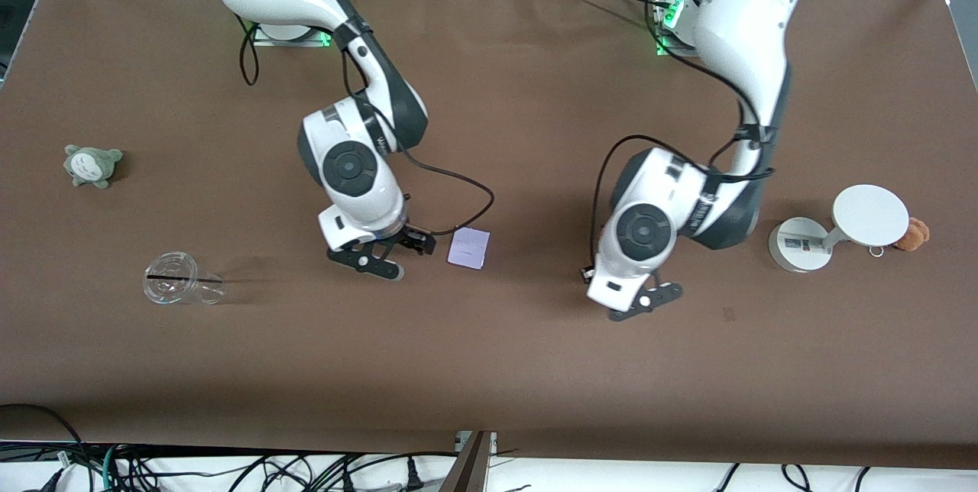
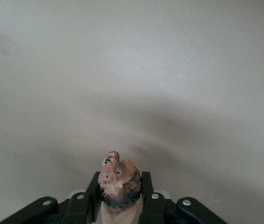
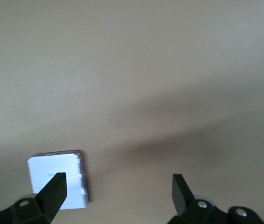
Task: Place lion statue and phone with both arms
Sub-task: 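Grasp and lift the white phone with the right gripper while the left lifts the lion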
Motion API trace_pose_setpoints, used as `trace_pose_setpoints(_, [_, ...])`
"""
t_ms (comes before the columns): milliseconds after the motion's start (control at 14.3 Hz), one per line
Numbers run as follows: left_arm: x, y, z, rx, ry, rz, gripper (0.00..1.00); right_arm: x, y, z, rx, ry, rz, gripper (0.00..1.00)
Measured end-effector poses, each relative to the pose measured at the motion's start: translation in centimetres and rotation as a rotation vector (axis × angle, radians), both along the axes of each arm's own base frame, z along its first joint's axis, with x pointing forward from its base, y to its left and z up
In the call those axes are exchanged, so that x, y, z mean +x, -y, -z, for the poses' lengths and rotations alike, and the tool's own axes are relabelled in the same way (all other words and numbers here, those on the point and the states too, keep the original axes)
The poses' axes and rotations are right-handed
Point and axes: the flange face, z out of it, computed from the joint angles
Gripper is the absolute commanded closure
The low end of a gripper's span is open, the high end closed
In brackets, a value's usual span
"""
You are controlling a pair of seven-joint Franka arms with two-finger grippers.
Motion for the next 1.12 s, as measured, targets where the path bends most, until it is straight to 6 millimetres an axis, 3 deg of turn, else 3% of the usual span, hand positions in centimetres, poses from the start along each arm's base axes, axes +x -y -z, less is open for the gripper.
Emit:
trace_pose_setpoints(280, [-0.2,-9.2,-1.2,-0.031,-0.004,0.135,1.0,-2.7,-5.0,4.5,0.014,0.028,-0.037,0.0])
trace_pose_setpoints(421, [-1.9,-12.0,-0.5,-0.045,0.016,0.176,1.0,-3.6,-6.6,6.1,0.024,0.043,-0.036,0.0])
trace_pose_setpoints(701, [-4.5,-14.7,3.6,-0.023,0.034,0.247,1.0,-4.2,-7.6,7.7,0.037,0.062,-0.029,0.0])
trace_pose_setpoints(911, [-5.5,-21.1,6.1,-0.037,0.025,0.301,1.0,-4.3,-8.0,8.6,0.055,0.088,-0.035,0.0])
trace_pose_setpoints(1052, [-6.1,-25.3,6.7,-0.046,0.025,0.326,1.0,-4.5,-8.3,9.4,0.059,0.094,-0.04,0.0])
trace_pose_setpoints(1122, [-6.4,-26.5,6.8,-0.049,0.023,0.334,1.0,-4.6,-8.5,9.7,0.06,0.096,-0.043,0.0])
